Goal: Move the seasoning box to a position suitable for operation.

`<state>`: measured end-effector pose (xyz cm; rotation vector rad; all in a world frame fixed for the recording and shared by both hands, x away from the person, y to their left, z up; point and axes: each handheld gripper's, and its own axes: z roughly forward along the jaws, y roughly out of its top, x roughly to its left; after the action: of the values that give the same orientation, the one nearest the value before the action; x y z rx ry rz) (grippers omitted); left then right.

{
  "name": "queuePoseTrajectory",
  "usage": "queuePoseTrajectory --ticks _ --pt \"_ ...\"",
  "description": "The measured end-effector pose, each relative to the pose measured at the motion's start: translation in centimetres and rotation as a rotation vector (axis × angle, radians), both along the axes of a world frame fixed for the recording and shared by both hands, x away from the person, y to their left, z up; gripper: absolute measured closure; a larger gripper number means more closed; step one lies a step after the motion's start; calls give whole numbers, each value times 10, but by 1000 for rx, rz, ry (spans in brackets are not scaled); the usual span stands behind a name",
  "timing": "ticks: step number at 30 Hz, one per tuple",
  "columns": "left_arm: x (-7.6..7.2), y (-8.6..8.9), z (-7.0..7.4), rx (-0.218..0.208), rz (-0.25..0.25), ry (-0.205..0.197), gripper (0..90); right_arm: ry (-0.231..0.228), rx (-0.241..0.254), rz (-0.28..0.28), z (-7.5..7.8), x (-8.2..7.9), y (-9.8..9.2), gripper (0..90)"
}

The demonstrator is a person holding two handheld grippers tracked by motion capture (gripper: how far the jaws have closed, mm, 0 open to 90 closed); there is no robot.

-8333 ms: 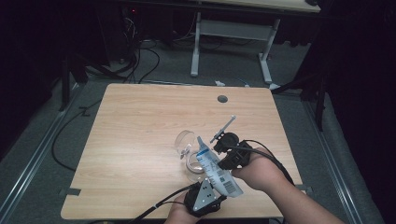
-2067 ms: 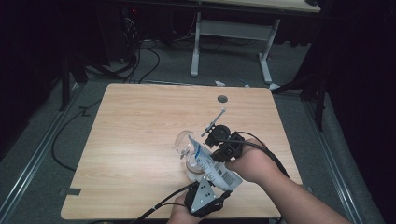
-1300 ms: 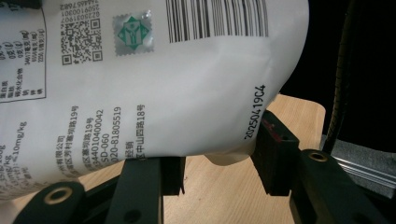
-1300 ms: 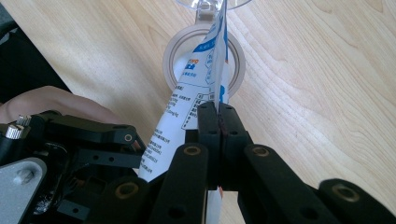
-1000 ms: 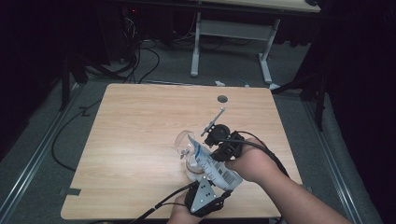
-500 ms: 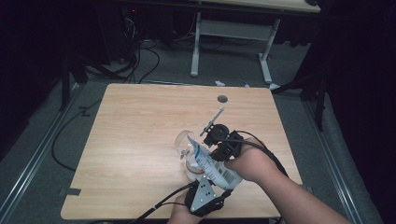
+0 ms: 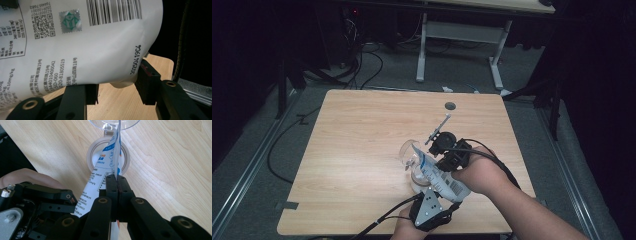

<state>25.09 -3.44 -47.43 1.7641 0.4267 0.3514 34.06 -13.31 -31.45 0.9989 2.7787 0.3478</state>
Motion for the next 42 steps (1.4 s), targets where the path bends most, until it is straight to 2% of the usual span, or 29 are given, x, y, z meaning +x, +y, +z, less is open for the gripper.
queuePoseTrajectory --ticks 42 --pt "-1 0 -1 4 -2 -3 585 5 0 8 -2 0 1 900"
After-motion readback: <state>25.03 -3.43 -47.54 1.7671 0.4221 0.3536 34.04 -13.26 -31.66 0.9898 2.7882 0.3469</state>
